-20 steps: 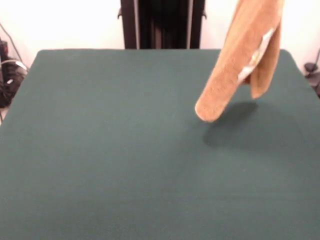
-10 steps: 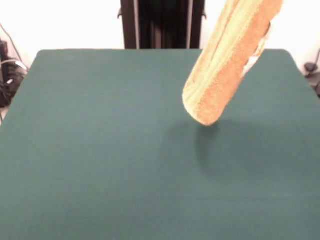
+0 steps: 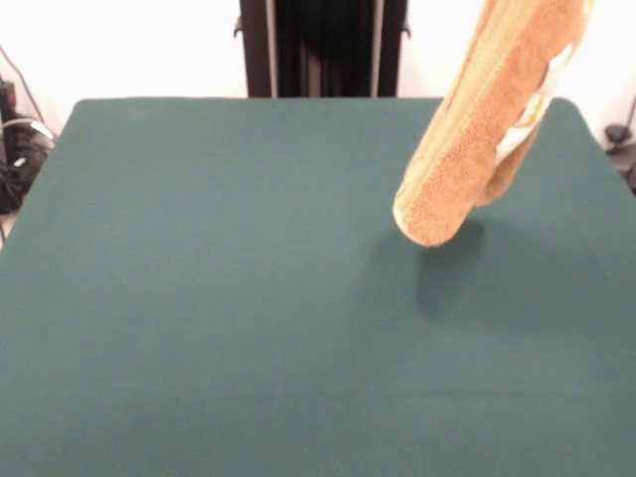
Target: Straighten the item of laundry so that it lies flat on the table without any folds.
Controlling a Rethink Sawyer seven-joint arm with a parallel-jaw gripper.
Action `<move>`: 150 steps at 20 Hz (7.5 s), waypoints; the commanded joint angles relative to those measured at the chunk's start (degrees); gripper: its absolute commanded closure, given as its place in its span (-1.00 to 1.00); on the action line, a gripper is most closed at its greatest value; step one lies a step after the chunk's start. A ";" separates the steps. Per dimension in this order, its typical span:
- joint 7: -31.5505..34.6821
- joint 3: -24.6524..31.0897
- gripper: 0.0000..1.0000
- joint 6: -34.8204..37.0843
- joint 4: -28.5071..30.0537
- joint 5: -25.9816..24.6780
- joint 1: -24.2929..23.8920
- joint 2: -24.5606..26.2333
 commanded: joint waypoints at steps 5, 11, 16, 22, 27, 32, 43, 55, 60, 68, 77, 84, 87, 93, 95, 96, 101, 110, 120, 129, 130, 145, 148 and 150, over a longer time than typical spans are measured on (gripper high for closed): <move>18.45 2.99 1.00 -15.13 10.19 2.57 4.19 6.65; 21.69 3.33 1.00 -23.64 11.55 4.88 7.06 11.44; 26.01 2.22 1.00 -30.45 11.92 7.29 10.44 15.21; 32.70 -1.75 1.00 -30.93 7.41 10.24 16.40 20.13; 33.74 -2.84 1.00 -28.70 5.47 10.88 17.37 20.68; 23.53 6.84 1.00 -35.63 12.39 8.27 5.65 18.48; 6.04 22.94 1.00 -39.63 16.49 -10.23 -22.75 20.35; 9.09 30.84 1.00 -35.40 10.55 -22.70 -31.87 24.72; 11.87 31.80 1.00 -36.04 10.32 -25.41 -32.45 25.30; 4.54 33.28 1.00 -28.63 3.14 -30.88 -36.10 26.96; -7.10 37.95 1.00 -19.61 -14.41 -39.40 -40.69 35.68; -12.54 40.78 1.00 -15.22 -19.67 -42.66 -42.41 38.15; -12.87 40.33 1.00 -14.35 -20.39 -43.12 -42.79 38.29; -16.70 40.99 1.00 -10.66 -28.48 -42.81 -41.43 41.09; -17.88 41.34 1.00 -9.30 -30.97 -42.41 -41.07 42.19; -18.64 41.59 1.00 -8.63 -32.34 -42.43 -40.83 42.53; -22.05 43.13 1.00 -4.26 -39.19 -42.27 -39.69 44.67; -23.64 43.49 1.00 -8.11 -37.05 -42.37 -40.97 44.37; -23.69 43.18 1.00 -9.56 -38.30 -42.17 -41.14 46.89; -21.79 43.07 1.00 -11.57 -37.60 -41.87 -41.32 48.08; -21.63 43.07 1.00 -11.51 -37.51 -41.75 -41.30 48.10; -20.24 42.85 1.00 -11.81 -36.02 -41.17 -40.87 47.96; -20.04 42.70 1.00 -10.29 -35.32 -40.85 -39.99 47.27; -19.49 42.50 1.00 -9.13 -34.74 -40.54 -39.37 46.62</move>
